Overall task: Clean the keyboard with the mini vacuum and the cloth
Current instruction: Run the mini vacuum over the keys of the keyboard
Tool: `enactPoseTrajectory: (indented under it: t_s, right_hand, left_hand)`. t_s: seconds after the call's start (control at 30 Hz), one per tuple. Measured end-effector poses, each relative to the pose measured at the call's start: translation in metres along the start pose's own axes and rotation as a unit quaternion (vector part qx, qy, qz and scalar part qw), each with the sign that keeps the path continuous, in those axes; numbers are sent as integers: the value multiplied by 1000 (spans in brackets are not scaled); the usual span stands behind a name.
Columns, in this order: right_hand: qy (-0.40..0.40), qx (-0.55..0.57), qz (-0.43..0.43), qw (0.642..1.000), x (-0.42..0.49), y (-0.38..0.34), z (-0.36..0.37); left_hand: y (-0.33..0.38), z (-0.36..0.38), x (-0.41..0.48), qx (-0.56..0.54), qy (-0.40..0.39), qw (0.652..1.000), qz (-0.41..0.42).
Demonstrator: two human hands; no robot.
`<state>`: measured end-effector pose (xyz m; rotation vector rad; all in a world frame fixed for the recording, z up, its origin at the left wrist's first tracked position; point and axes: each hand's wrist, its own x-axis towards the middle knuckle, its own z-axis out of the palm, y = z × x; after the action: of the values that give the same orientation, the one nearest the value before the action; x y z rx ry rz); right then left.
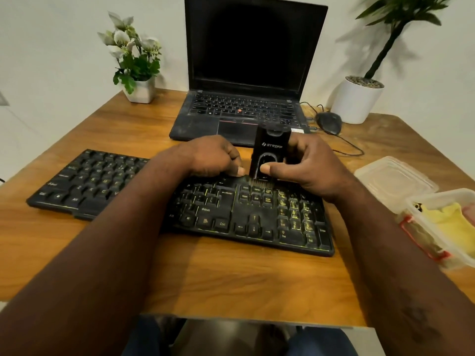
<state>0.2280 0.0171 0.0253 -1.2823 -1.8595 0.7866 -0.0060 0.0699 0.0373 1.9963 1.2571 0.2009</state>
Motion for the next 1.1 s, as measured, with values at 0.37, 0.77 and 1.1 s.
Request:
enactPoseTrajectory:
  t_s: [0.37,0.77,1.1]
  right_hand:
    - [57,-83,-32,994,4,-2,10]
    - [-1,-44,-44,998,-2,-5,-6]
    - [3,-34,-16,999,-5,9,-25]
  left_hand:
    - [-2,1,0,-9,5,1000,1]
    - [-3,0,3,0,1,1000,-7]
    - [-2,0,0,-19,-5,1000,-14]
